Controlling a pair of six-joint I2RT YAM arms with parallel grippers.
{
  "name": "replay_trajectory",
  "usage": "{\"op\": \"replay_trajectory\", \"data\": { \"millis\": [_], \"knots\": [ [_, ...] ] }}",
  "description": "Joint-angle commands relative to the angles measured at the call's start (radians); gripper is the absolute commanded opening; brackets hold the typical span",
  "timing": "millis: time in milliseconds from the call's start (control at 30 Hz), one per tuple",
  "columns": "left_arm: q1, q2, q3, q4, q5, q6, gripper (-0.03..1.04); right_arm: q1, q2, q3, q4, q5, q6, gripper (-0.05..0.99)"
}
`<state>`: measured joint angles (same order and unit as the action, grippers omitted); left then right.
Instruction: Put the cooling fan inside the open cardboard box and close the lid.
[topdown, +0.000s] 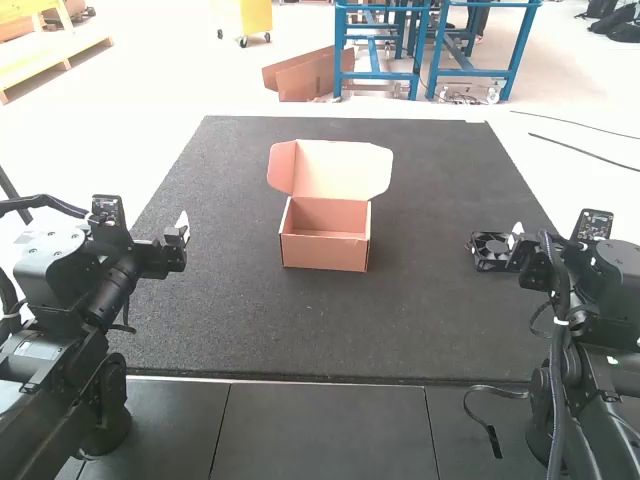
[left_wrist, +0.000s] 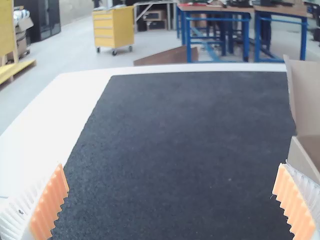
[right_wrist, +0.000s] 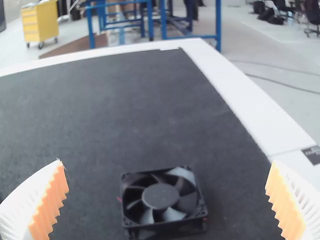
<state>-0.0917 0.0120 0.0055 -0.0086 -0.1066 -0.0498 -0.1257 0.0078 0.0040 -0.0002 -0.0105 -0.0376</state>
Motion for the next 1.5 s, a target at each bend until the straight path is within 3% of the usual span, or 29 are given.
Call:
{"op": "replay_trajectory", "data": {
  "millis": [0, 33, 267, 500, 733, 967, 1200, 1300, 1467],
  "knots": [
    [0.003, -0.014, -0.006, 0.006, 0.007, -0.007, 0.97, 0.001, -0.006, -0.004, 0.003, -0.037, 0.005, 0.91],
    [0.003, -0.014, -0.006, 0.009, 0.007, -0.007, 0.97, 0.001, -0.006, -0.004, 0.003, -0.057, 0.008, 0.91],
    [0.004, -0.012, -0.006, 0.018, 0.007, -0.007, 0.97, 0.001, -0.006, -0.004, 0.006, -0.060, 0.035, 0.91],
    [0.009, -0.012, 0.016, 0.202, -0.008, -0.009, 0.97, 0.000, -0.008, 0.014, 0.209, -0.060, 0.053, 0.91],
    [0.000, 0.019, 0.148, 0.199, 0.005, -0.002, 0.97, 0.000, 0.014, 0.123, 0.200, -0.089, 0.053, 0.91],
    [0.006, 0.249, 0.326, 0.185, 0.005, 0.001, 0.97, -0.012, 0.153, 0.269, 0.206, -0.108, 0.047, 0.91],
    [0.006, 0.468, 0.455, 0.208, -0.041, 0.001, 0.97, -0.028, 0.363, 0.508, 0.075, -0.088, 0.053, 0.91],
    [0.006, 0.529, 0.482, 0.203, -0.076, -0.001, 0.97, -0.046, 0.517, 0.651, -0.046, -0.083, 0.097, 0.91],
    [0.001, 0.608, 0.557, 0.130, -0.084, 0.001, 0.97, -0.078, 0.791, 0.850, -0.170, -0.080, 0.169, 0.91]
  ]
}}
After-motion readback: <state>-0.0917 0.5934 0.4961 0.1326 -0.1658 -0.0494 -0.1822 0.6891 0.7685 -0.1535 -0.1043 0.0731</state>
